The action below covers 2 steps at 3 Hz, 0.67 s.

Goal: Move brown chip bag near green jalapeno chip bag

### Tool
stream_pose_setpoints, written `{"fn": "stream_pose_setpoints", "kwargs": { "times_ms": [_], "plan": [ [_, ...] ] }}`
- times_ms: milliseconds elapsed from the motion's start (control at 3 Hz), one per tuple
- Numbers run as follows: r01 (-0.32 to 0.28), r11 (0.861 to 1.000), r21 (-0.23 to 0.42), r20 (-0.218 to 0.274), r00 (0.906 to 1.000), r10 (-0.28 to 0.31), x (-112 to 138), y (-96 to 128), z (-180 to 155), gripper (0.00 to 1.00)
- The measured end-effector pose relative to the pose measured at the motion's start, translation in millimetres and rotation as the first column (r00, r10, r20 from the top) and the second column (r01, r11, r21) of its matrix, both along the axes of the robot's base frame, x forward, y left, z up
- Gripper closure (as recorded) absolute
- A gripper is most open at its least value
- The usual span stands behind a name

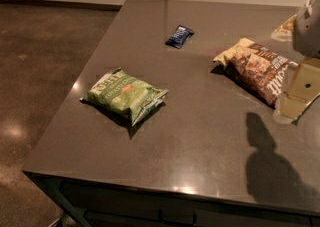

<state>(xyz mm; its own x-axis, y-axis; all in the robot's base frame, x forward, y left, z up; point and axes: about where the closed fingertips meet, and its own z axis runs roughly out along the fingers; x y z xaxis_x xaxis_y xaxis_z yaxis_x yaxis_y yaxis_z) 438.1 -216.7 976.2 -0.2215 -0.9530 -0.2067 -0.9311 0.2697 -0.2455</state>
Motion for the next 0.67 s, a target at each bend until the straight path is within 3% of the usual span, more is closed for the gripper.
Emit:
{"fn": "stream_pose_setpoints", "kwargs": {
  "times_ms": [333,667],
  "plan": [
    [0.000,1.000,0.000,0.000,1.0000,0.000,0.0,0.0,0.0,0.00],
    [0.039,0.999,-0.020,-0.015,0.9991,-0.040,18.0,-1.5,-3.5,0.00]
  ]
}}
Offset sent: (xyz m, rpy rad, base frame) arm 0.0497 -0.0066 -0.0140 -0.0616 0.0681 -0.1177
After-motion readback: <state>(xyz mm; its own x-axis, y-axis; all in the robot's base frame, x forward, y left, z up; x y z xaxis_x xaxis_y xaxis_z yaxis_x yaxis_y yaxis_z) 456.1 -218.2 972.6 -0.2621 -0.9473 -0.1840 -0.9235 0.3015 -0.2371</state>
